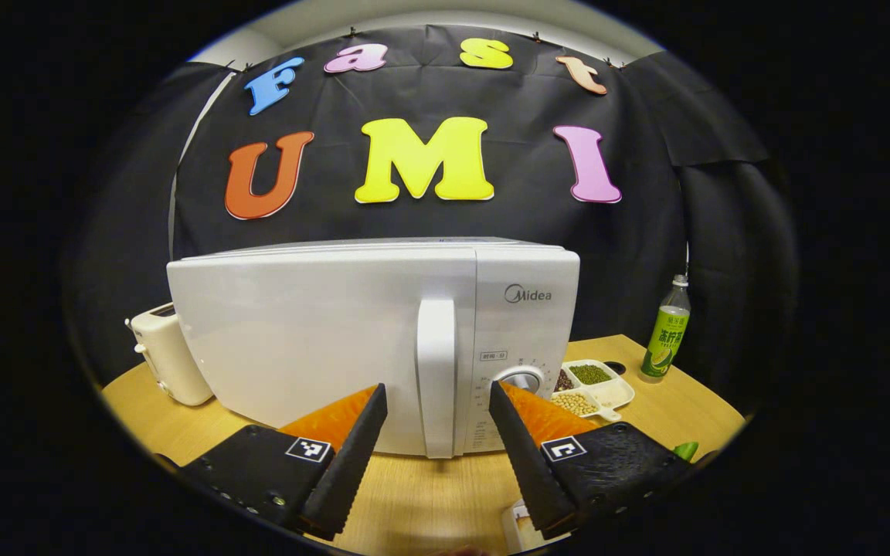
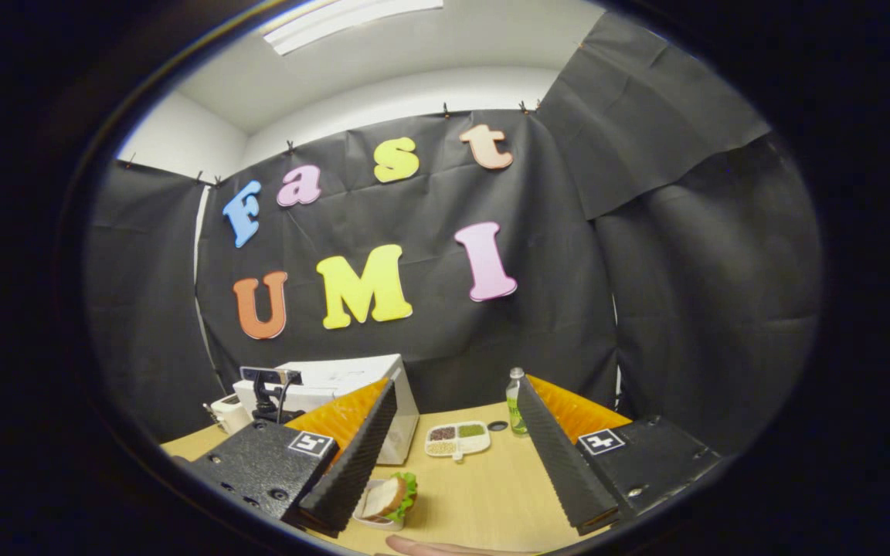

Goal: Open the microwave oven with the left hand, put the food in, and close the microwave oven.

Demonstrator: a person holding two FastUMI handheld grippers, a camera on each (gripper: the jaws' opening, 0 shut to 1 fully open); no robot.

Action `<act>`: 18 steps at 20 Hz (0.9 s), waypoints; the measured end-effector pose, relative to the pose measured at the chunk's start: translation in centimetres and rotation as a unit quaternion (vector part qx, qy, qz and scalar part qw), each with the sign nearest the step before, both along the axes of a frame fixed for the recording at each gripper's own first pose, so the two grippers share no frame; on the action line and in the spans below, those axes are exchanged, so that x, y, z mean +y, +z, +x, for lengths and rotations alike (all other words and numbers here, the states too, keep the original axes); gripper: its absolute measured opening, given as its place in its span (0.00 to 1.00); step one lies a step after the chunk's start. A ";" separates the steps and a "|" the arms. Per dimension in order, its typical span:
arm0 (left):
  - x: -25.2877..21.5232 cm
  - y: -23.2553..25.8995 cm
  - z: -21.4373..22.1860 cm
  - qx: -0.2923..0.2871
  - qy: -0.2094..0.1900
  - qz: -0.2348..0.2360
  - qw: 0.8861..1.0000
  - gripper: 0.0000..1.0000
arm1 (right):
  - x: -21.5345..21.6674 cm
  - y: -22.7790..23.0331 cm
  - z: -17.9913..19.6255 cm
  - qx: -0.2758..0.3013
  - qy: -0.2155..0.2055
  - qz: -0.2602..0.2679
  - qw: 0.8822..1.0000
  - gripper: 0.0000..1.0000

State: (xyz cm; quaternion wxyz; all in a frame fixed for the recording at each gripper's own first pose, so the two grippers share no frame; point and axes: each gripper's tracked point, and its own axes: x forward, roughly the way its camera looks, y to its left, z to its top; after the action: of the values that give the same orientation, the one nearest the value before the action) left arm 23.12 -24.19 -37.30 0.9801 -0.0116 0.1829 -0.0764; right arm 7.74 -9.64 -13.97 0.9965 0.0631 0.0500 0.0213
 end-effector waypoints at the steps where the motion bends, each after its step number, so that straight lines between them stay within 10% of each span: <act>1: 0.1 0.0 0.1 -0.003 0.004 0.003 1.000 0.83 | -0.2 -0.3 0.1 0.003 -0.001 0.000 1.000 1.00; 6: -0.7 -0.8 0.6 -0.004 -0.001 -0.024 1.000 0.66 | 0.0 -0.1 0.3 -0.005 0.009 -0.001 1.000 1.00; 8: 0.0 -1.3 1.1 -0.007 0.010 -0.025 1.000 0.34 | 0.3 -0.3 0.2 -0.004 0.013 0.000 1.000 1.00; 11: -0.3 -1.7 1.4 -0.012 0.006 -0.033 0.999 0.19 | 0.0 -0.6 0.1 -0.004 0.011 -0.003 1.000 1.00; 12: -0.3 -1.7 1.5 -0.017 0.003 -0.025 1.000 0.28 | 0.0 -0.6 0.1 -0.003 0.010 -0.003 1.000 1.00; 18: 0.4 -1.9 0.8 -0.036 0.007 -0.009 0.999 0.12 | -0.3 -1.2 0.0 0.004 0.006 0.003 1.000 1.00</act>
State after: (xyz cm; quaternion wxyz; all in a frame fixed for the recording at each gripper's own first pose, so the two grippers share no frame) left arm 23.92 -23.84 -39.18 0.9864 -0.0187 0.1471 -0.0713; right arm 7.71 -9.90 -15.15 0.9960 0.0655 0.0539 0.0275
